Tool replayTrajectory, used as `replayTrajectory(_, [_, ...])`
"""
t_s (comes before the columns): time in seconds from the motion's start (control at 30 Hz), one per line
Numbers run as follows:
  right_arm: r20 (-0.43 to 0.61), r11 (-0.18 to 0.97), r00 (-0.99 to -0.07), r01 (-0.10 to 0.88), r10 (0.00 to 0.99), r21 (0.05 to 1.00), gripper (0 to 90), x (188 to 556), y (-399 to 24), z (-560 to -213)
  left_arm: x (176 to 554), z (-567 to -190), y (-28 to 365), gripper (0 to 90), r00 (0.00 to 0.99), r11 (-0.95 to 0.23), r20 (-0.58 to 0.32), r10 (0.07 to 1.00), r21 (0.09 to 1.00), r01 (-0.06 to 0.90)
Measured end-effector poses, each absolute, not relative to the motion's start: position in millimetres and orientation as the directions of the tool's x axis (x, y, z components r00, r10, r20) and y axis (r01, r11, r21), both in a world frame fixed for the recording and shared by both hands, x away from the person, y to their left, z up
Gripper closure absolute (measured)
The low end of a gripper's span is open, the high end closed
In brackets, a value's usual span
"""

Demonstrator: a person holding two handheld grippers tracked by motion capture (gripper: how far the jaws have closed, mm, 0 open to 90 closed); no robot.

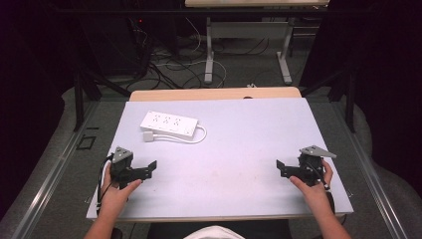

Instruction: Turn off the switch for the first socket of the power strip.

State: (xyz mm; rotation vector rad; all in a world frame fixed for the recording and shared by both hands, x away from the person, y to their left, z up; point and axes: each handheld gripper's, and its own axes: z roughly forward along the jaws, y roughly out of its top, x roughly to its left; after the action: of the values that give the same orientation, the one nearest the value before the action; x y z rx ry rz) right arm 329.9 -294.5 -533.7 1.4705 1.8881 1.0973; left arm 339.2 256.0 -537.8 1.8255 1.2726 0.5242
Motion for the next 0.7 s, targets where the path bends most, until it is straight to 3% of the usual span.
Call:
replayTrajectory(0.53, [0.072, 0.094, -0.276, 0.545, 0.959, 0.833, 0.0, 329.4, -295.7, -539.2, 336.1, -535.5, 254.7, 1.0, 0.409, -0.15, -0.112, 0.906, 0.818, 0.556])
replayTrajectory(0.7, [0.071, 0.104, -0.286, 0.551, 0.956, 0.828, 0.0, 329.7, -293.1, -541.0, 335.4, -533.5, 252.0, 8.3, 0.415, -0.168, -0.091, 0.905, 0.82, 0.547])
